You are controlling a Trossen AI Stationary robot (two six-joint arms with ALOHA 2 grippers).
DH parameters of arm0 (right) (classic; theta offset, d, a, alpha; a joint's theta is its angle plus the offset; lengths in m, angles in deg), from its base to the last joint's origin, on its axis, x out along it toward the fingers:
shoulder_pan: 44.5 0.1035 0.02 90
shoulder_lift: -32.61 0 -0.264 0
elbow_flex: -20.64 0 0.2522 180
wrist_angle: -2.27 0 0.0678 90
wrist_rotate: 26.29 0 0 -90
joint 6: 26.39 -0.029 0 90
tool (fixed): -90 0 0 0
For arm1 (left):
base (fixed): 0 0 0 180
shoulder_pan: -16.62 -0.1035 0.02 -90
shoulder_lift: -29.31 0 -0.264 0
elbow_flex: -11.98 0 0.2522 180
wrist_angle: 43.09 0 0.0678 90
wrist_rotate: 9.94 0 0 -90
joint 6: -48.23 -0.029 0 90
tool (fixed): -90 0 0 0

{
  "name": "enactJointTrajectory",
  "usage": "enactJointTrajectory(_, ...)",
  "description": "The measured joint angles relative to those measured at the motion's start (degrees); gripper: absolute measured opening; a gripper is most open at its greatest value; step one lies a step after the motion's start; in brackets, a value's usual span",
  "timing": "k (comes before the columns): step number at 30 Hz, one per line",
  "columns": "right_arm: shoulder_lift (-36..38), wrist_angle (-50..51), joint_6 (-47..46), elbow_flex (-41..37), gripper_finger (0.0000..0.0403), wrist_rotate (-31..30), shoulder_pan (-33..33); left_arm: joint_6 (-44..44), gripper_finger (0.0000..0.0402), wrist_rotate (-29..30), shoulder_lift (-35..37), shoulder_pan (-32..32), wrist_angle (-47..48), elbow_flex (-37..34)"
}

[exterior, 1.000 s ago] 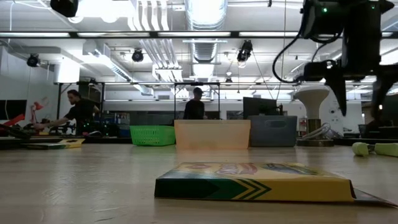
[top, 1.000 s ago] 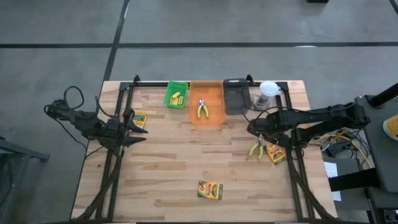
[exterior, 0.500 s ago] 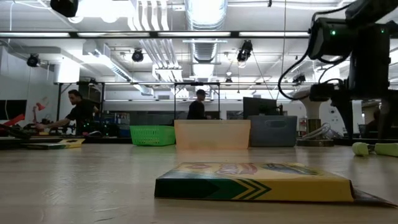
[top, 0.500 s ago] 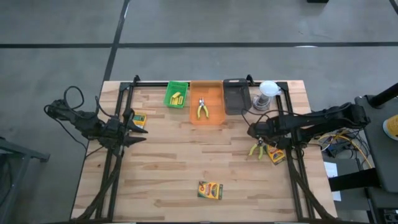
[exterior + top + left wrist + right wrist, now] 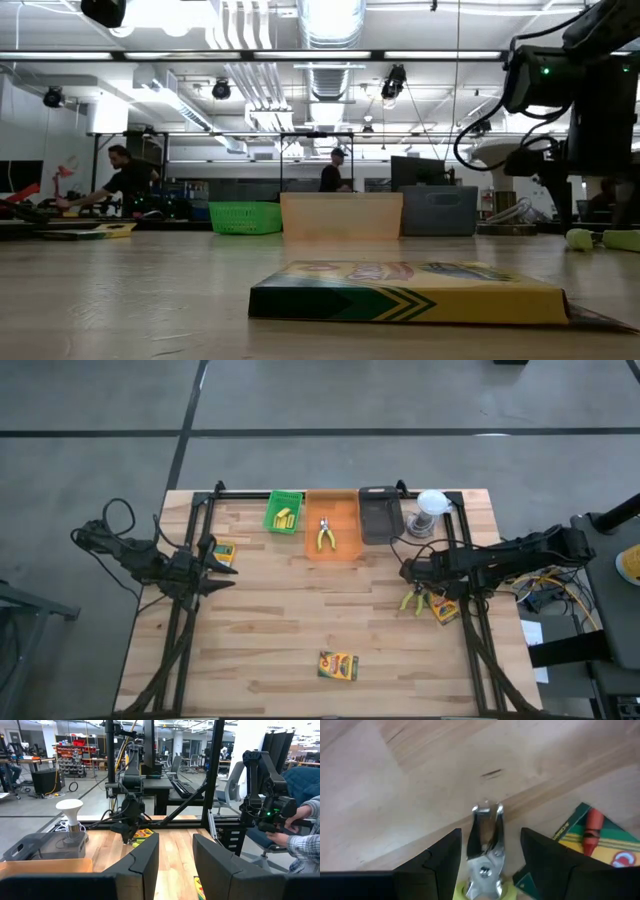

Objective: Pick & Place School Supplies
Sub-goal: Put the light green hole puncher into the orange bin

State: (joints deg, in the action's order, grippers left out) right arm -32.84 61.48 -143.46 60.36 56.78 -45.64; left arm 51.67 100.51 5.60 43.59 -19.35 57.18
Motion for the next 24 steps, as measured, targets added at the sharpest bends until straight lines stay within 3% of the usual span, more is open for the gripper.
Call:
enactJointTrajectory(13,0.1,-1.2,2.3,-0.9,0.0198,-0.6,0.0,0.0,0.0124,0.0,0.0,0.0,0.0,0.0)
enactJointTrajectory(24,0.1,-2.7,4.6,-0.9,0.0112,-0.7,0.0,0.0,0.0124,0.0,0.0,0.0,0.0,0.0)
